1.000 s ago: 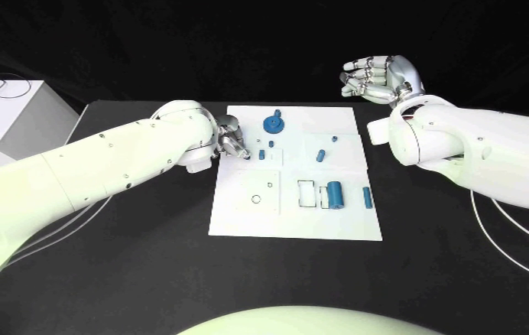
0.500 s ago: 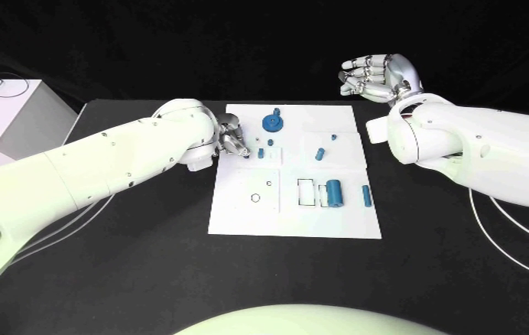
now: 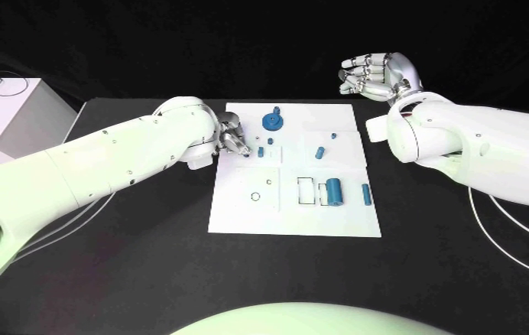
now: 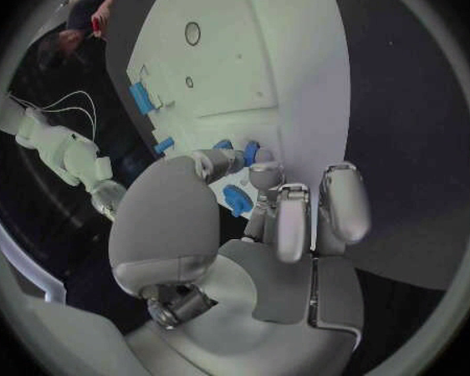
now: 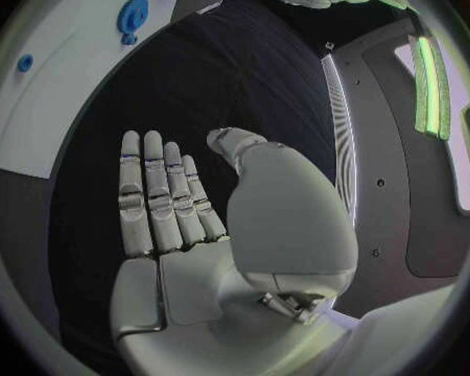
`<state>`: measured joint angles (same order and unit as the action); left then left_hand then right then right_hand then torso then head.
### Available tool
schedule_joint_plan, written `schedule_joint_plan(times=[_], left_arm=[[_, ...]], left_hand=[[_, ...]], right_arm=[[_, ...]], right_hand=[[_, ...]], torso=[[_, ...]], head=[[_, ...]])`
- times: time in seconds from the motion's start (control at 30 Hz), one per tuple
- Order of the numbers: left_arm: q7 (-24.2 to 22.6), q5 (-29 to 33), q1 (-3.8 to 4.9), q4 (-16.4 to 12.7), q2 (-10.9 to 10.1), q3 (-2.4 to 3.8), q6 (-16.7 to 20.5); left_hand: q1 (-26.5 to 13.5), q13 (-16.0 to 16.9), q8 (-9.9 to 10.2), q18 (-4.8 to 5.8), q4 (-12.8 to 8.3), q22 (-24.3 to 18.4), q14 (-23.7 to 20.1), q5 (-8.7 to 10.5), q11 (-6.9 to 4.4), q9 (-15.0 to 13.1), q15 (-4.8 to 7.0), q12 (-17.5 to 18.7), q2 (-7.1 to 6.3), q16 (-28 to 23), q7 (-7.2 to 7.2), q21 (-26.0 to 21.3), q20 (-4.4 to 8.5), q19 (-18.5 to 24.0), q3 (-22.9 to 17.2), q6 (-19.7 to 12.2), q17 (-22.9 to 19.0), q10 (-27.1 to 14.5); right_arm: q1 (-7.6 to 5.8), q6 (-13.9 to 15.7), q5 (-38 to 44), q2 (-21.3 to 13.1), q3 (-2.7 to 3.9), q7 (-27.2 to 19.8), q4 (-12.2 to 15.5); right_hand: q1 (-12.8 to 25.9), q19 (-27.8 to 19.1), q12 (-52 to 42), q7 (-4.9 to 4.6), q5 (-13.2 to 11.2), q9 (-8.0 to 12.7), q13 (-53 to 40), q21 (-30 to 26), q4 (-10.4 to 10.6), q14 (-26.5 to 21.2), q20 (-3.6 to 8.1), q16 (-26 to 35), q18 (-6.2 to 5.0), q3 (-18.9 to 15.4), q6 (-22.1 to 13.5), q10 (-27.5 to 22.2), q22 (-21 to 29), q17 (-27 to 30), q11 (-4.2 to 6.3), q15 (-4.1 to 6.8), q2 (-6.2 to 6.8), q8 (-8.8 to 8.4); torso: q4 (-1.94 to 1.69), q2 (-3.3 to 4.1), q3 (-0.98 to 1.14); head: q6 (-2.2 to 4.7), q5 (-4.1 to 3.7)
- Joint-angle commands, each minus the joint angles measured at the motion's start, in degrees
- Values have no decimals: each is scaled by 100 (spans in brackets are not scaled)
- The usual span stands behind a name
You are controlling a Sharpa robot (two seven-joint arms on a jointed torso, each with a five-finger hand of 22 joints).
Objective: Assemble the parts on the task board
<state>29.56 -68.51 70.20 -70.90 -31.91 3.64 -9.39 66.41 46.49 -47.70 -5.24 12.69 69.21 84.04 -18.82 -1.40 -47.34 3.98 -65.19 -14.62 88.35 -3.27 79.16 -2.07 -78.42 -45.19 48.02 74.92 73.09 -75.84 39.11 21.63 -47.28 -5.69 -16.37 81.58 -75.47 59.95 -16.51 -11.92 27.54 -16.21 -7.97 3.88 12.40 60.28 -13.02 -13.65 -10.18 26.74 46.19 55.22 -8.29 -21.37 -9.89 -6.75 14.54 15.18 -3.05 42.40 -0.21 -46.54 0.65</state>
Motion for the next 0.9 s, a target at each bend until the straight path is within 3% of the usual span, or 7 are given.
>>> schedule_joint_plan(times=[0.03, 0.1, 0.23, 0.47, 0.9], left_arm=[[4, 103, -55, 4, 40, -36, -218], [3, 114, -55, 11, 43, -37, -209], [2, 127, -55, 31, 48, -38, -186], [2, 130, -55, 57, 50, -39, -177], [7, 102, -55, 96, 49, -40, -208]], left_hand=[[-98, 0, 37, 67, -781, -14, 519, 42, -11, 5, 39, -19, -15, 22, 70, 9, -3, -2, -697, -7, 1255, 58], [-127, -9, 52, 65, -724, -18, 517, 57, -22, 14, 47, -9, -3, 18, 86, 1, 4, 1, -594, -9, 1250, 53], [-308, -14, 101, 62, -349, -50, 513, 119, -44, 65, 70, -2, 23, 8, 130, -33, 24, 15, -18, 77, 1236, 20], [-229, -1, 162, 63, 45, -63, 511, 149, -45, 114, 77, -3, 96, 3, 132, -60, 32, 12, 698, 133, 1234, -23], [-116, -11, 193, 56, 349, -86, 510, 228, -36, 133, 72, 11, 112, -1, 117, -86, 34, 19, 1273, 159, 1230, -53]], right_arm=[[4, -100, 8, 1, 2, -34, 9], [4, -102, 7, 0, 2, -34, 10], [6, -99, 7, 2, 2, -33, 8], [12, -96, 6, 4, 2, -30, 4], [21, -112, 6, 4, 1, -26, 5]], right_hand=[[31, -19, 35, -191, 36, 9, 7, -16, -32, 12, -13, 31, -38, -17, 16, 35, 10, 7, -12, -16, -14, -40], [38, -22, 38, -192, 47, 10, 17, -16, -31, 12, -14, 40, -38, -20, 15, 34, 19, 12, -13, -18, -16, -43], [44, -24, 40, -193, 56, 12, 26, -16, -30, 12, -15, 47, -38, -23, 15, 33, 27, 16, -15, -19, -17, -47], [57, -46, 52, -201, 93, 19, 66, -21, -38, -1, -24, 87, -36, -33, 6, 23, 65, 38, -23, -30, -19, -64], [63, -61, 59, -206, 120, 24, 92, -22, -45, -7, -30, 112, -36, -38, 0, 17, 90, 51, -28, -36, -23, -74]], torso=[[4, 2, -4], [3, 3, -4], [-5, 0, -5], [-4, -2, -7], [3, -4, -5]], head=[[-6, -3], [-7, -4], [-10, -17], [-23, -12], [-16, -3]])
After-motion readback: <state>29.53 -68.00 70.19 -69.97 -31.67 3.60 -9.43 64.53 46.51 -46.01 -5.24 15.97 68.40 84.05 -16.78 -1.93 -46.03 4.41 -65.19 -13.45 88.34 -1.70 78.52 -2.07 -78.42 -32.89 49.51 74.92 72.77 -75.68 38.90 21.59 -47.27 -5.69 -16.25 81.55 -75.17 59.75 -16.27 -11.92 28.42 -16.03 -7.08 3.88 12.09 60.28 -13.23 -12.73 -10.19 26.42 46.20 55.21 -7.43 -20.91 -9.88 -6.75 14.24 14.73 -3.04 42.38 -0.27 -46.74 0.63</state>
